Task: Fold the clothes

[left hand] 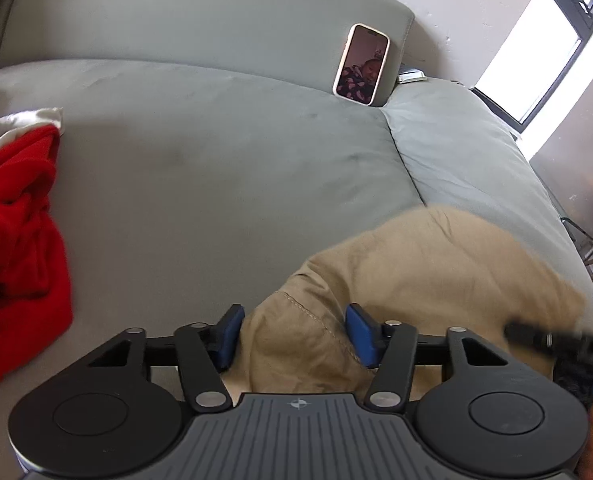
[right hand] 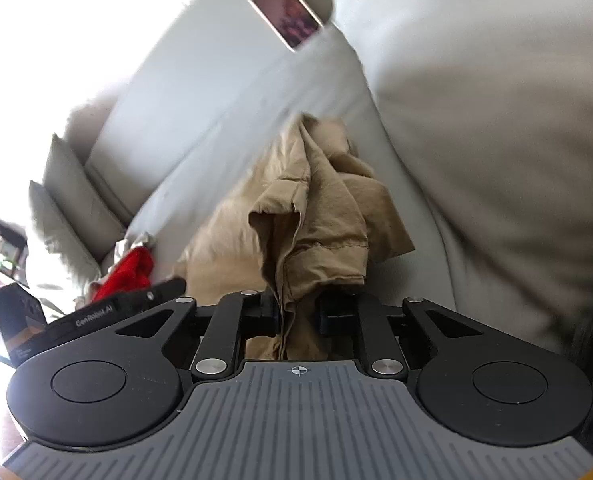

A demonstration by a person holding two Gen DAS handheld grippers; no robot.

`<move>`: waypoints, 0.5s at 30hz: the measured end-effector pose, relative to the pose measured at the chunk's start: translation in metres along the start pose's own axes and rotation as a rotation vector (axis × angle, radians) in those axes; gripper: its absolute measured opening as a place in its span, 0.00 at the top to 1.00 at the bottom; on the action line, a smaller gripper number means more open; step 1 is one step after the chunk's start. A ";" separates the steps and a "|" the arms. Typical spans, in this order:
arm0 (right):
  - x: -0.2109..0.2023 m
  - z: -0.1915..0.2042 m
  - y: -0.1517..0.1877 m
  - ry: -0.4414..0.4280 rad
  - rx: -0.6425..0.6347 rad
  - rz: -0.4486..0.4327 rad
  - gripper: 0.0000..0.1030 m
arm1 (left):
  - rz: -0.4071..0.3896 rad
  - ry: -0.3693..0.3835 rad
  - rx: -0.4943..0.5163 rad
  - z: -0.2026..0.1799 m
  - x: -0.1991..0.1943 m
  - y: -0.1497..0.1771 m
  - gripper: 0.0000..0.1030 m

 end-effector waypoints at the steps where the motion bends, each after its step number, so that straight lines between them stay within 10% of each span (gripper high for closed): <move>1: -0.003 0.005 -0.005 0.002 -0.028 -0.022 0.85 | 0.005 0.006 -0.003 -0.004 -0.003 0.002 0.51; 10: 0.039 0.000 -0.064 0.059 -0.028 -0.017 0.84 | 0.022 0.048 -0.014 -0.018 -0.014 0.018 0.47; 15: 0.034 -0.017 -0.070 0.088 0.087 0.054 0.35 | -0.044 0.017 -0.067 0.001 -0.019 0.006 0.39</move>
Point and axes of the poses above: each gripper's, at about its wrist camera, not at the fingertips, and x roughly the way its jaws point, z to its left, y to its underside, the point moved 3 cm from there along x, roughly the way its jaws point
